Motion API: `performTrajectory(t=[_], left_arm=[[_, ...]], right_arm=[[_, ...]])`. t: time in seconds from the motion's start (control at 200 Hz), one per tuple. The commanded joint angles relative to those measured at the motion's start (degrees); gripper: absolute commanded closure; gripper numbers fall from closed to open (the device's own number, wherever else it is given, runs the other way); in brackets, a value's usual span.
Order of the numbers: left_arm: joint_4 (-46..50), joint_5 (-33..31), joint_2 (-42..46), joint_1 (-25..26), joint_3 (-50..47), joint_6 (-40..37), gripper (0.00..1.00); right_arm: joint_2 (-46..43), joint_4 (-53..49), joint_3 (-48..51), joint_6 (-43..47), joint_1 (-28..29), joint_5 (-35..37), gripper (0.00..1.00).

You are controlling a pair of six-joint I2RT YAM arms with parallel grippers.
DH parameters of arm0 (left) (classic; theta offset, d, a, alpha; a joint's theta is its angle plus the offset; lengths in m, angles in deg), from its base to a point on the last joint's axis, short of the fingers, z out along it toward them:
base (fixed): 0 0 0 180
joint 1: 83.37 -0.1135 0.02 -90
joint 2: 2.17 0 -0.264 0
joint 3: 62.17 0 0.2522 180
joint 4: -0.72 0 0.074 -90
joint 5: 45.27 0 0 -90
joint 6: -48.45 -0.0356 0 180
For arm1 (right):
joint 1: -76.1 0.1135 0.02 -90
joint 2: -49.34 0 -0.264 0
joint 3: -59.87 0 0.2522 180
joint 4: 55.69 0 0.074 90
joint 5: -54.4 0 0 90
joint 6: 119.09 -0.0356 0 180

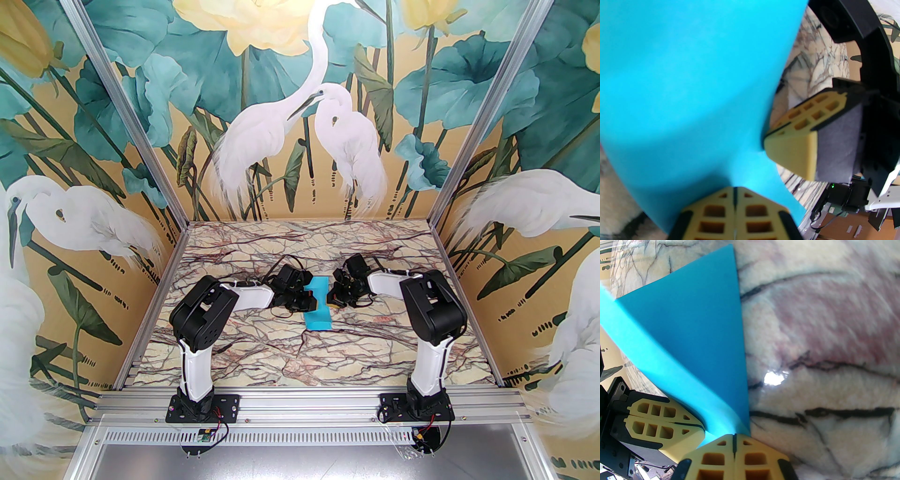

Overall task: Fold a paper plane with a square sheet of paper (fold left side to right side)
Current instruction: Hold the square sheet of paper at the center of the table.

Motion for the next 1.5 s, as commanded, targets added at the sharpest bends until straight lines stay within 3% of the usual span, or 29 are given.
performTrajectory(t=[0.0, 0.505, 1.055, 1.495], left_arm=[[3.22, -4.20, -2.85, 0.71, -0.99, -1.51, 0.94], [3.74, -4.51, -2.78, 0.71, -0.68, -1.65, 0.94], [3.98, -3.94, -1.17, 1.49, -1.92, -2.55, 0.94], [1.05, -2.90, 4.57, 2.45, -10.67, -2.72, 0.94]], right_arm=[[-4.37, 1.30, -1.74, 0.23, 0.26, 0.73, 0.95], [4.33, 6.67, -8.99, -0.34, 2.05, -0.98, 0.95], [13.19, -0.76, -13.83, 0.72, 2.16, 5.28, 0.96], [15.25, -1.67, -13.73, 0.49, 2.16, 5.91, 0.96]])
